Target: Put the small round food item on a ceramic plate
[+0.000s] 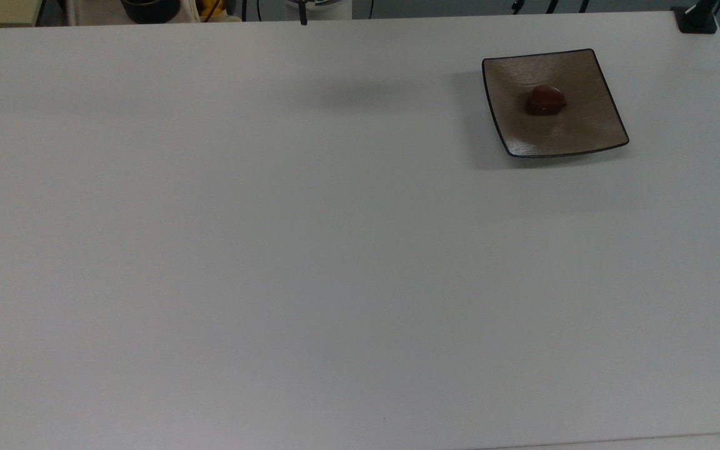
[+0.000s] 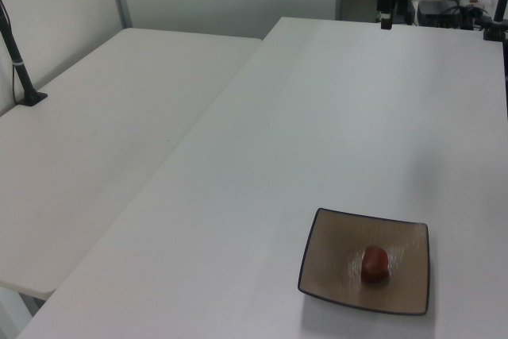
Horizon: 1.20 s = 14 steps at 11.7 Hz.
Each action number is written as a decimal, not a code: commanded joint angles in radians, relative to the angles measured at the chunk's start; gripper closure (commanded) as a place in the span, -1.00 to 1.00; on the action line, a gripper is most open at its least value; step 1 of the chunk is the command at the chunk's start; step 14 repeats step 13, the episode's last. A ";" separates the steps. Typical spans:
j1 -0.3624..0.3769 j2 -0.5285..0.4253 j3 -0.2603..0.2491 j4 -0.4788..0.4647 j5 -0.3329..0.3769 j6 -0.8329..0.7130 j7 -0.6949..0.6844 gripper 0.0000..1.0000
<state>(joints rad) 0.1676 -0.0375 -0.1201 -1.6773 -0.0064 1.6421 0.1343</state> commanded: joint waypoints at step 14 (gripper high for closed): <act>-0.116 0.011 0.165 -0.033 0.005 0.087 -0.012 -1.00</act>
